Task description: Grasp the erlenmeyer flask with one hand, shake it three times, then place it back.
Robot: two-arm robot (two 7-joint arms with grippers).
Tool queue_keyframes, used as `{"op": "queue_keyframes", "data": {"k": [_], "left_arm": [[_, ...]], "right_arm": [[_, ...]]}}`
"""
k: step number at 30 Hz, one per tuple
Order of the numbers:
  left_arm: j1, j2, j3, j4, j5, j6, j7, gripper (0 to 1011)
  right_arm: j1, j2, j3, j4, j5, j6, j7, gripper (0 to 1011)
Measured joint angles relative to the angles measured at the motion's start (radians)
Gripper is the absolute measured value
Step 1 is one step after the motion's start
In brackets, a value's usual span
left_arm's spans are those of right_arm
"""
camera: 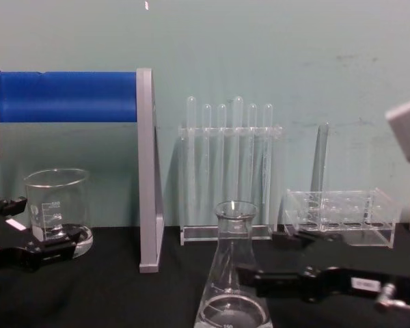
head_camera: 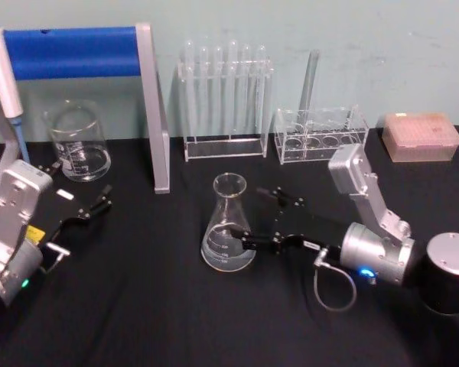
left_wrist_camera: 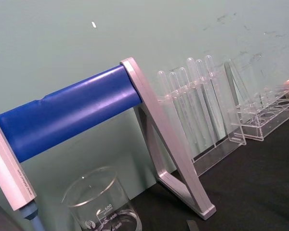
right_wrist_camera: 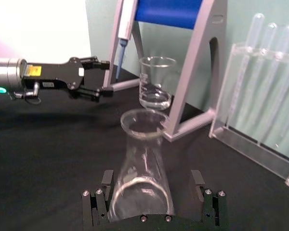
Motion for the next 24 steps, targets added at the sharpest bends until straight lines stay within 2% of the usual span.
{"op": "queue_keyframes", "data": {"k": [8,12,18,20,21,22,24], "left_arm": [[0.000,0.000,0.000,0.000,0.000,0.000,0.000,1001],[0.000,0.000,0.000,0.000,0.000,0.000,0.000,1001],[0.000,0.000,0.000,0.000,0.000,0.000,0.000,1001],[0.000,0.000,0.000,0.000,0.000,0.000,0.000,1001],[0.000,0.000,0.000,0.000,0.000,0.000,0.000,1001],[0.000,0.000,0.000,0.000,0.000,0.000,0.000,1001],[0.000,0.000,0.000,0.000,0.000,0.000,0.000,1001]], "right_arm": [[-0.046,0.074,0.039,-0.071,0.020,0.032,-0.017,1000],[-0.057,0.079,0.073,-0.091,0.022,0.026,-0.065,1000],[-0.059,0.044,0.123,-0.103,0.015,-0.008,-0.154,1000],[-0.061,0.008,0.155,-0.112,0.006,-0.022,-0.222,1000],[-0.061,0.008,0.155,-0.112,0.006,-0.022,-0.222,1000],[-0.064,-0.011,0.168,-0.117,0.000,-0.027,-0.261,1000],[-0.068,-0.033,0.184,-0.123,-0.005,-0.029,-0.301,1000]]}}
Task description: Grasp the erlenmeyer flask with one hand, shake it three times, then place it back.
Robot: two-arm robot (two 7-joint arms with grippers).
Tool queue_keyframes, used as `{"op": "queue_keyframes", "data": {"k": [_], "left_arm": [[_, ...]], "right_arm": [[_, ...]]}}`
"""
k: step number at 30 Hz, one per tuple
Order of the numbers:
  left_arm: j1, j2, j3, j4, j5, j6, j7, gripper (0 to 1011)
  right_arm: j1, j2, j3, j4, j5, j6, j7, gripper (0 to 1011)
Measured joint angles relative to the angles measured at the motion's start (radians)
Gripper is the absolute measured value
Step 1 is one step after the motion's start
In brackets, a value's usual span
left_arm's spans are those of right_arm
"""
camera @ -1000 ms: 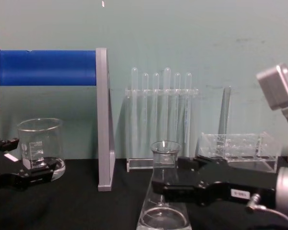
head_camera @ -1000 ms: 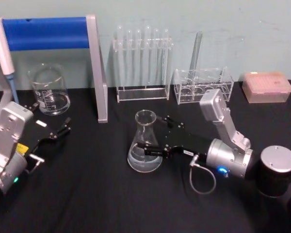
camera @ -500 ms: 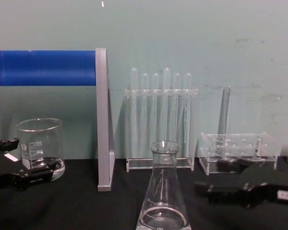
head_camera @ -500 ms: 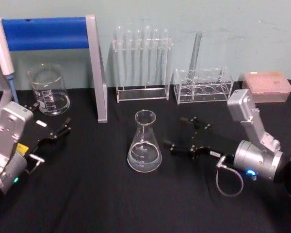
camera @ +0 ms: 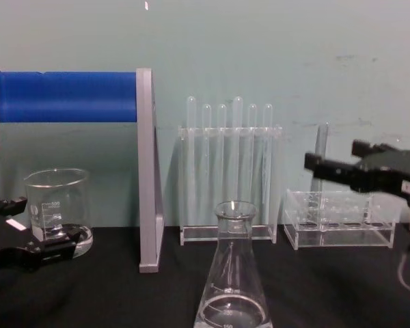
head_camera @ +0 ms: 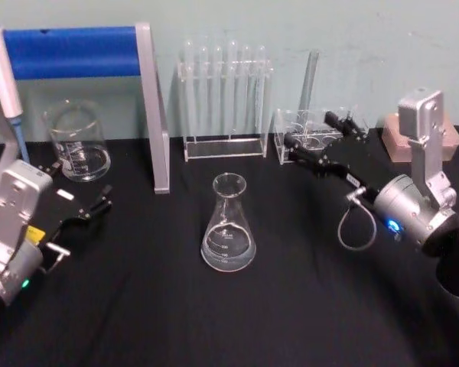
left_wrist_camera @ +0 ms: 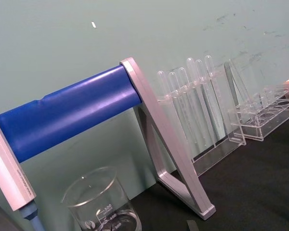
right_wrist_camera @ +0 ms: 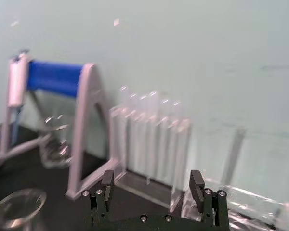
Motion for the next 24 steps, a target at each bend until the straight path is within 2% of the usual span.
{"op": "queue_keyframes", "data": {"k": [4,9,15,24], "left_arm": [[0.000,0.000,0.000,0.000,0.000,0.000,0.000,1001],[0.000,0.000,0.000,0.000,0.000,0.000,0.000,1001],[0.000,0.000,0.000,0.000,0.000,0.000,0.000,1001],[0.000,0.000,0.000,0.000,0.000,0.000,0.000,1001]], "right_arm": [[-0.012,-0.047,0.029,-0.011,-0.011,0.007,-0.081,1000],[-0.025,-0.080,0.049,-0.014,-0.028,0.037,-0.138,1000],[-0.031,-0.093,0.059,-0.002,-0.051,0.067,-0.163,1000],[-0.035,-0.114,0.062,0.055,-0.102,0.101,-0.189,1000]]}}
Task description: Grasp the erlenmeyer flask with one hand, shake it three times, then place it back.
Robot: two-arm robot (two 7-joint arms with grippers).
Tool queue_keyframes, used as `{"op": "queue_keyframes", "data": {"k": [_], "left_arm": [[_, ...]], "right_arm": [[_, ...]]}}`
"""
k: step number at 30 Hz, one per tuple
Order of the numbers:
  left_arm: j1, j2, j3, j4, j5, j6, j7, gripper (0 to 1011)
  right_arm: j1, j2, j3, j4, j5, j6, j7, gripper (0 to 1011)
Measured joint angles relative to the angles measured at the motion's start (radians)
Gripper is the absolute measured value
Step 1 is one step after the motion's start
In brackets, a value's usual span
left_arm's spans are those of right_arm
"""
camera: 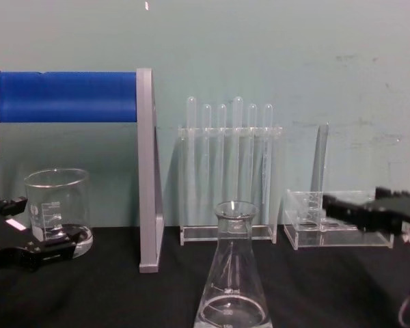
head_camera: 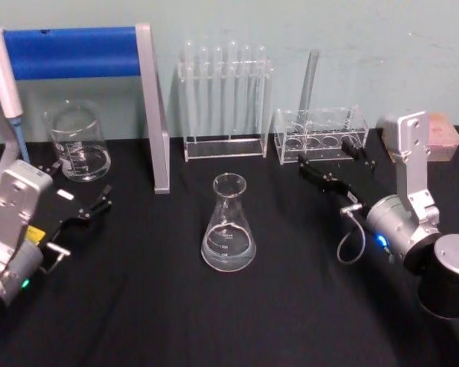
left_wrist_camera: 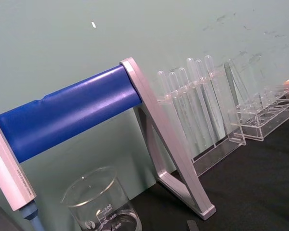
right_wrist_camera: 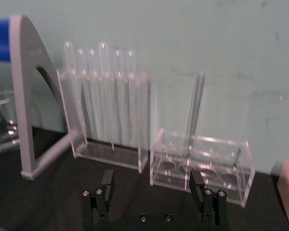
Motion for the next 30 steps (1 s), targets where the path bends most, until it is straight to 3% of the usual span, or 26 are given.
{"op": "queue_keyframes", "data": {"k": [11,30], "left_arm": [[0.000,0.000,0.000,0.000,0.000,0.000,0.000,1001],[0.000,0.000,0.000,0.000,0.000,0.000,0.000,1001]], "right_arm": [[0.005,-0.020,0.007,0.056,-0.029,0.040,0.015,1000],[0.008,-0.024,0.012,0.061,-0.031,0.050,0.026,1000]]}}
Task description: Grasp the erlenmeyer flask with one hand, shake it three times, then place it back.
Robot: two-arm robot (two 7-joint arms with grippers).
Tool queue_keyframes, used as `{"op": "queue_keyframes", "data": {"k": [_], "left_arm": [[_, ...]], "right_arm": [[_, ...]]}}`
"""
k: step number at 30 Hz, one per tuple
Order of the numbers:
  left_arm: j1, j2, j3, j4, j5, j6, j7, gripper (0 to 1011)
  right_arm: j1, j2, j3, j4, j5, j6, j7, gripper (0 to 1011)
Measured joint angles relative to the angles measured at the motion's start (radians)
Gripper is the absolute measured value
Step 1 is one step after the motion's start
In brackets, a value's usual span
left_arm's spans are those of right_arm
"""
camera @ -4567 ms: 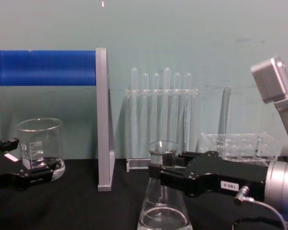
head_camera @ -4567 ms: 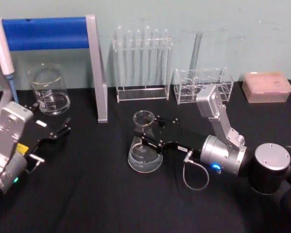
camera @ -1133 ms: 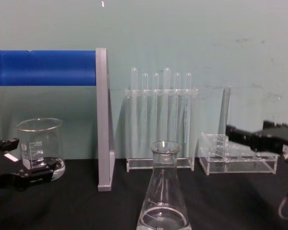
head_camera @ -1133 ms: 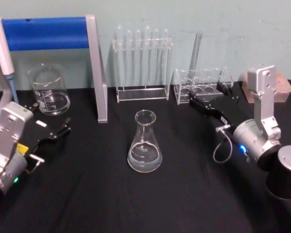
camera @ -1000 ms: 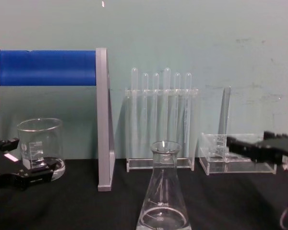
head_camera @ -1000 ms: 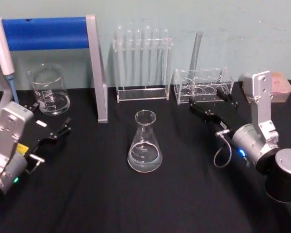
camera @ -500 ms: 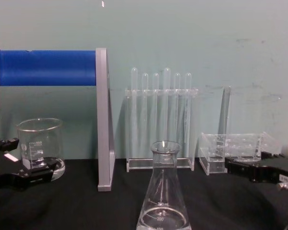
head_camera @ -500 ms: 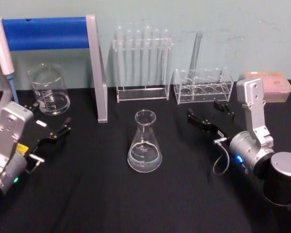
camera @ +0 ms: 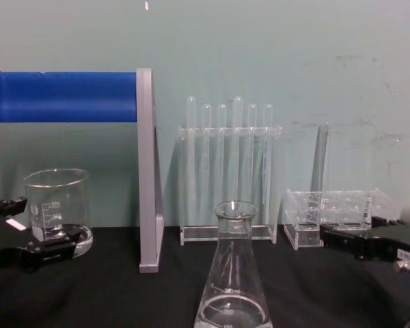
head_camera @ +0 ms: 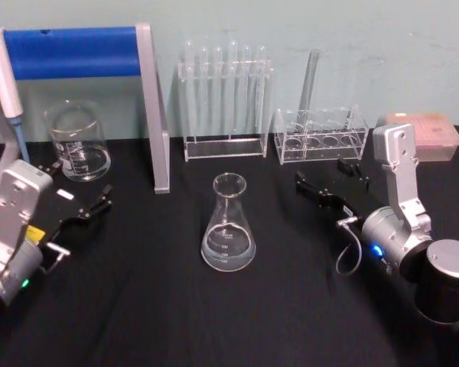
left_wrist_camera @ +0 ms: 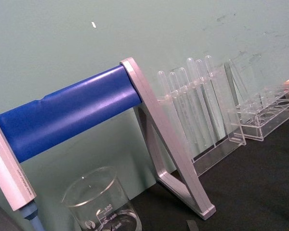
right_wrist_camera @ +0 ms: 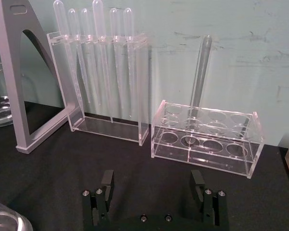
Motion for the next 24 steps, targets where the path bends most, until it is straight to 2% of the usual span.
{"op": "queue_keyframes", "data": {"k": [24], "left_arm": [[0.000,0.000,0.000,0.000,0.000,0.000,0.000,1001]], "right_arm": [[-0.001,0.001,-0.001,-0.001,0.000,-0.003,-0.004,1000]]}}
